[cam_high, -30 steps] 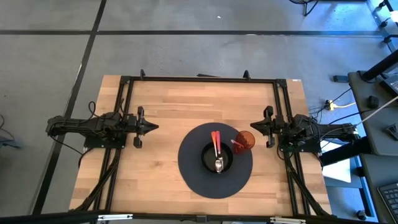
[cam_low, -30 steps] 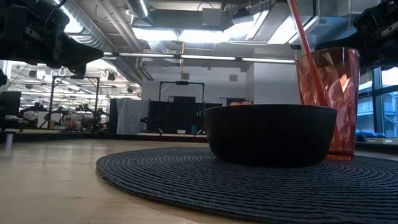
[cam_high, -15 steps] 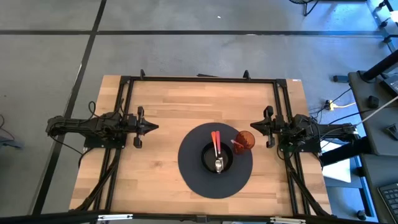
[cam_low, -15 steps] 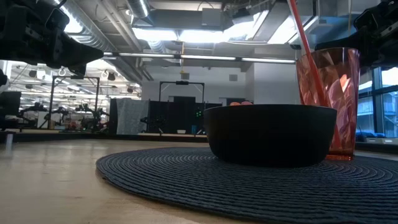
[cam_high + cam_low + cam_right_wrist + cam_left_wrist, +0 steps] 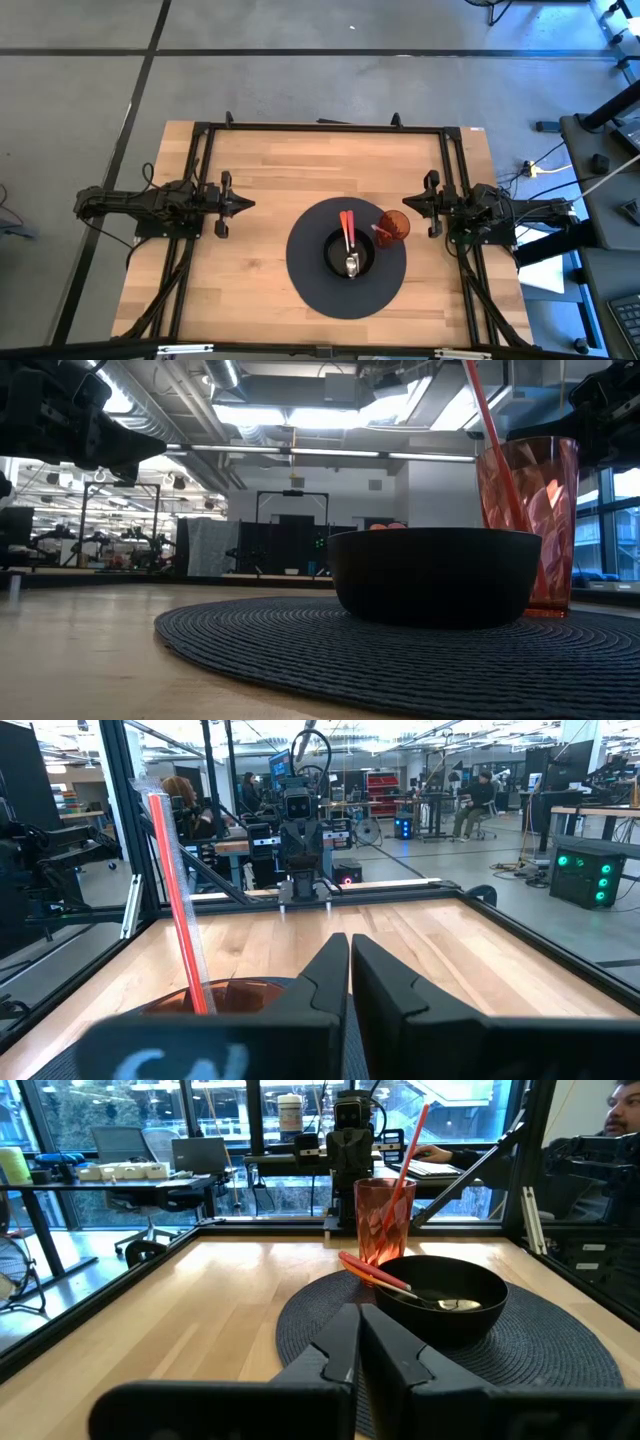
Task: Pick & Place Utensil
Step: Return to Home Position
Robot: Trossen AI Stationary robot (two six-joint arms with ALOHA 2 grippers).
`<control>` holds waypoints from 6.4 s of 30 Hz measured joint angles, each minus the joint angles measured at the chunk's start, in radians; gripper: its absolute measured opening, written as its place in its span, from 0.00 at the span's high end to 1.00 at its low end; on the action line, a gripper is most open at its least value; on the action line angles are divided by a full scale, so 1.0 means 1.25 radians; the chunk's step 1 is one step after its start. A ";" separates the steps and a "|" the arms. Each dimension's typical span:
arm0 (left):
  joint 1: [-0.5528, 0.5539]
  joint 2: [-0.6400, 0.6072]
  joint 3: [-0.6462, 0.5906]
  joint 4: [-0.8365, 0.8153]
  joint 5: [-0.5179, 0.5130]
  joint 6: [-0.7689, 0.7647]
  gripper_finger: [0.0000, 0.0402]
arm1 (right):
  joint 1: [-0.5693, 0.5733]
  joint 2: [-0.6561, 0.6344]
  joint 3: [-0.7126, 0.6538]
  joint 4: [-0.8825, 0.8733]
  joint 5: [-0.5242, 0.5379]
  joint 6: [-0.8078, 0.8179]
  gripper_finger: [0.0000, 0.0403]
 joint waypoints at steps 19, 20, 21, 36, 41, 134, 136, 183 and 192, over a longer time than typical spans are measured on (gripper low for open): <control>0.000 0.000 0.000 0.000 0.000 0.000 0.98 | 0.001 0.000 0.000 0.000 0.000 0.000 0.95; 0.000 0.000 0.000 0.000 0.000 0.000 0.98 | 0.001 0.000 0.000 0.000 0.000 0.000 0.95; 0.000 0.000 0.000 0.000 0.000 0.000 0.98 | 0.001 0.000 0.000 0.000 0.000 0.000 0.95; 0.000 0.000 0.000 0.000 0.000 0.000 0.99 | 0.000 0.000 0.000 0.000 0.000 0.000 0.95; 0.000 0.000 0.000 0.000 0.000 0.000 0.99 | 0.000 0.000 0.000 0.000 0.000 0.000 0.95; 0.000 0.000 0.000 0.000 0.000 0.000 0.98 | 0.000 0.000 0.000 0.000 0.000 0.000 0.95; 0.000 0.000 0.000 0.000 0.000 0.000 0.98 | 0.000 0.000 0.000 0.000 0.000 0.000 0.95; 0.000 0.000 0.000 0.000 0.000 0.000 0.98 | 0.001 0.000 0.000 0.000 0.000 0.000 0.95; 0.000 0.000 0.000 0.000 0.000 0.000 0.98 | 0.000 0.000 0.000 0.000 0.000 0.000 0.95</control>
